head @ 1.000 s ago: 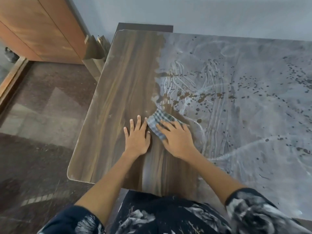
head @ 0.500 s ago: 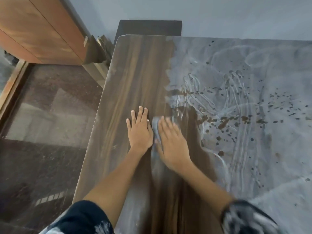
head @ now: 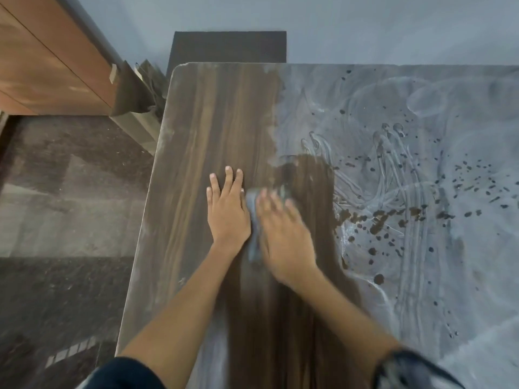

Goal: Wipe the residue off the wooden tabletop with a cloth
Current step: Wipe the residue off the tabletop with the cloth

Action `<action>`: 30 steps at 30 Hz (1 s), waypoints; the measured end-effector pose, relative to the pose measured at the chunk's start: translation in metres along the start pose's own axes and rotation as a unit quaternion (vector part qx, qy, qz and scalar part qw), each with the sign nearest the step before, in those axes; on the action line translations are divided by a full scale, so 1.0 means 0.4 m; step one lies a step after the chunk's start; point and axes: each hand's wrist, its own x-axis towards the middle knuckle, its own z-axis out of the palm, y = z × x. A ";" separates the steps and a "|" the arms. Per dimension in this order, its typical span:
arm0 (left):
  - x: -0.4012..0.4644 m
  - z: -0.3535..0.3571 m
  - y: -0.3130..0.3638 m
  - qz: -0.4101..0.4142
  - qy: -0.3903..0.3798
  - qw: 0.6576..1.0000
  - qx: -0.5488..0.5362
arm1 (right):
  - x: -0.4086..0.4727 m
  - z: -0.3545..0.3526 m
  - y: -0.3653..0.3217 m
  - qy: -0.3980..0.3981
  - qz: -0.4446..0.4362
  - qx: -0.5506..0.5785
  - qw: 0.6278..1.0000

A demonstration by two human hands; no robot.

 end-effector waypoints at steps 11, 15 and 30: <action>0.028 0.000 -0.041 0.068 0.006 0.997 0.047 | 0.193 -0.032 0.153 0.037 0.200 0.030 0.979; 0.028 -0.003 -0.044 0.072 0.002 0.996 0.049 | 0.021 -0.020 0.042 -0.015 -0.062 0.012 0.998; 0.024 0.000 -0.033 0.043 0.044 0.998 0.006 | 0.224 -0.043 0.122 -0.002 -0.017 0.009 1.000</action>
